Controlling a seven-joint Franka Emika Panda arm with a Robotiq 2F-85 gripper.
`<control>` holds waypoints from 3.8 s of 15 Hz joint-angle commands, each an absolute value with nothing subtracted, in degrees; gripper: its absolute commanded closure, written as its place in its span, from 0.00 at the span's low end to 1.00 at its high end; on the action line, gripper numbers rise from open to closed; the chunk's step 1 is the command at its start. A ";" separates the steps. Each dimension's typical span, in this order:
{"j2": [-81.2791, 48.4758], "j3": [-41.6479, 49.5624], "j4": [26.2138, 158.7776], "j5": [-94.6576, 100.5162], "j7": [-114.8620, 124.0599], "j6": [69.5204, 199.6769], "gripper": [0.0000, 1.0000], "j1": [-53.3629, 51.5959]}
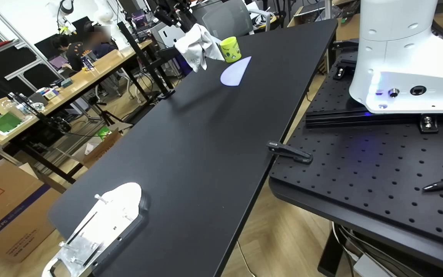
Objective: Take the cloth from the table, hang it on the black stand, drop it from the stand, then pick it up and hang it on the stand
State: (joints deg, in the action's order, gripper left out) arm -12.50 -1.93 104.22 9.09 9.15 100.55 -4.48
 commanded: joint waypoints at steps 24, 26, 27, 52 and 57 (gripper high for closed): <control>-3.12 -4.98 122.86 19.42 -5.39 135.23 0.00 -5.65; -2.52 -5.08 125.51 16.50 -6.80 137.26 0.00 -5.80; -2.03 -5.15 126.70 15.23 -7.56 138.03 0.00 -5.86; 1.69 -1.59 133.05 10.71 -8.98 134.59 0.33 -1.83; 1.13 -1.77 132.68 10.16 -10.20 134.46 0.69 -1.89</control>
State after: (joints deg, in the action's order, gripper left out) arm 1.65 -1.76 134.08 11.22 -8.77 135.27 -1.82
